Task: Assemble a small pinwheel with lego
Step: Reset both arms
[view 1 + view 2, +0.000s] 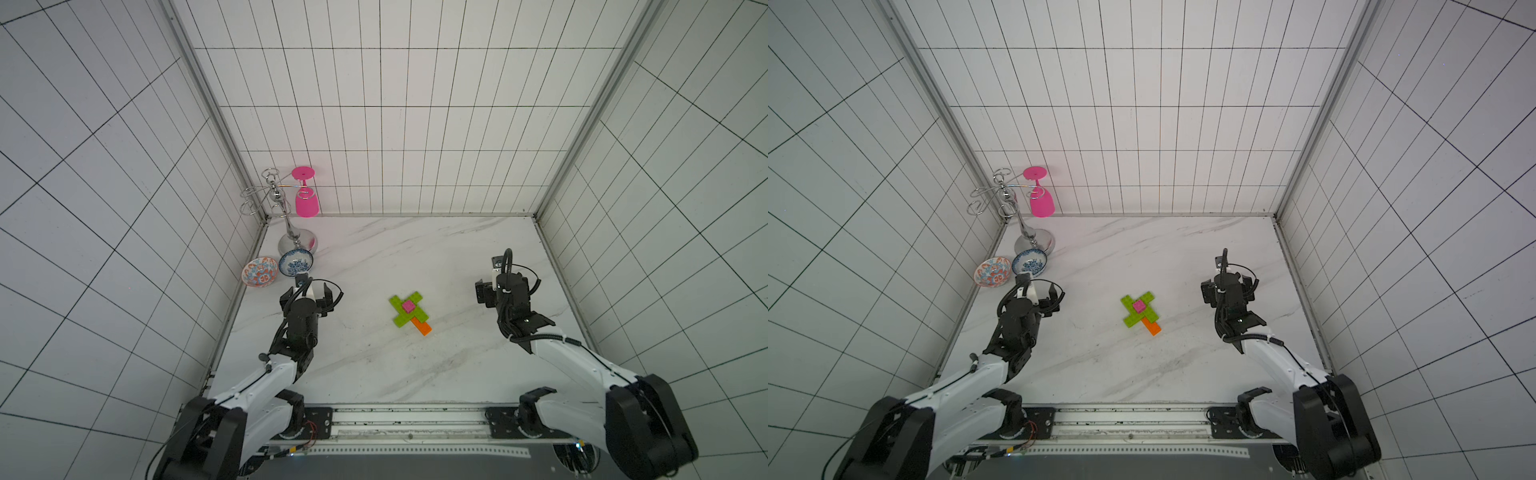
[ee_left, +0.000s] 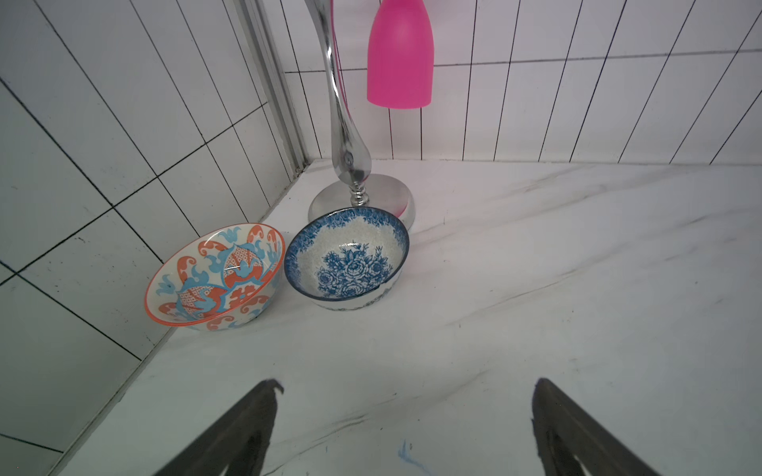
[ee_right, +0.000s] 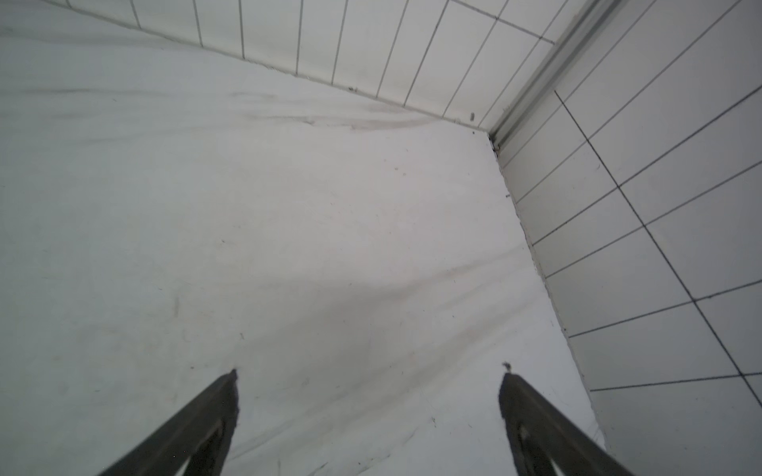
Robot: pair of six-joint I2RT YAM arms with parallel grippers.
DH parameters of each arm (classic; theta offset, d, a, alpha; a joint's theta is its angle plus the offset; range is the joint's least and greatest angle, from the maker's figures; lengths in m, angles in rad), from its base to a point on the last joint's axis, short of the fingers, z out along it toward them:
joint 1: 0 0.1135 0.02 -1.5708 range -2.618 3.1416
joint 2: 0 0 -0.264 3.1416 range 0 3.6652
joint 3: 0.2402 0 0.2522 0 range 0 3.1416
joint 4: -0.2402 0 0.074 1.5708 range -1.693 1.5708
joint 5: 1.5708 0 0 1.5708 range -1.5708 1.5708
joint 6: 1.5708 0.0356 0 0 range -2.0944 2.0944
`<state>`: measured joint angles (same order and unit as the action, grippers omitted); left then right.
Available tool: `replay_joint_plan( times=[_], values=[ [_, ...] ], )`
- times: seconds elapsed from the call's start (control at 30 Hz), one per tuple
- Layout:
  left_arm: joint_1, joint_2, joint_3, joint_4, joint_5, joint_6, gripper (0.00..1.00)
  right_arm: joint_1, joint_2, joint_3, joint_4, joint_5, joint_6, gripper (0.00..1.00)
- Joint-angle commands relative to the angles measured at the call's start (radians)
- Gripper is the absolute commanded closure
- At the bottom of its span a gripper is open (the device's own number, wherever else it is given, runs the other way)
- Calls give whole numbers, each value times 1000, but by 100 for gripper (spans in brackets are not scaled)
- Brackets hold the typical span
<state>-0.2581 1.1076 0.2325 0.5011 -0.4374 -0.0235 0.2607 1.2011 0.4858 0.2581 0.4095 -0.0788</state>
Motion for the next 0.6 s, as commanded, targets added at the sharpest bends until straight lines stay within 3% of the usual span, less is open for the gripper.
replay_joint_plan(
  times=[0.0,0.13,0.23,0.37,0.43,0.53,0.57],
  values=[
    [5,119,27,218,33,113,2,-79,86,-77,281,-91,32,2],
    [47,234,98,265,148,128,3,-143,155,-99,463,-232,46,1],
    [91,318,113,368,263,135,3,-177,196,-110,535,-248,43,1],
    [176,475,110,540,346,69,2,-230,361,-156,794,-273,81,1],
    [186,493,107,575,324,51,3,-238,316,-101,596,-292,89,1],
    [187,449,158,395,322,47,3,-290,340,-58,559,-405,109,2],
    [188,453,152,414,323,48,3,-290,331,-53,534,-382,118,2]
  ],
)
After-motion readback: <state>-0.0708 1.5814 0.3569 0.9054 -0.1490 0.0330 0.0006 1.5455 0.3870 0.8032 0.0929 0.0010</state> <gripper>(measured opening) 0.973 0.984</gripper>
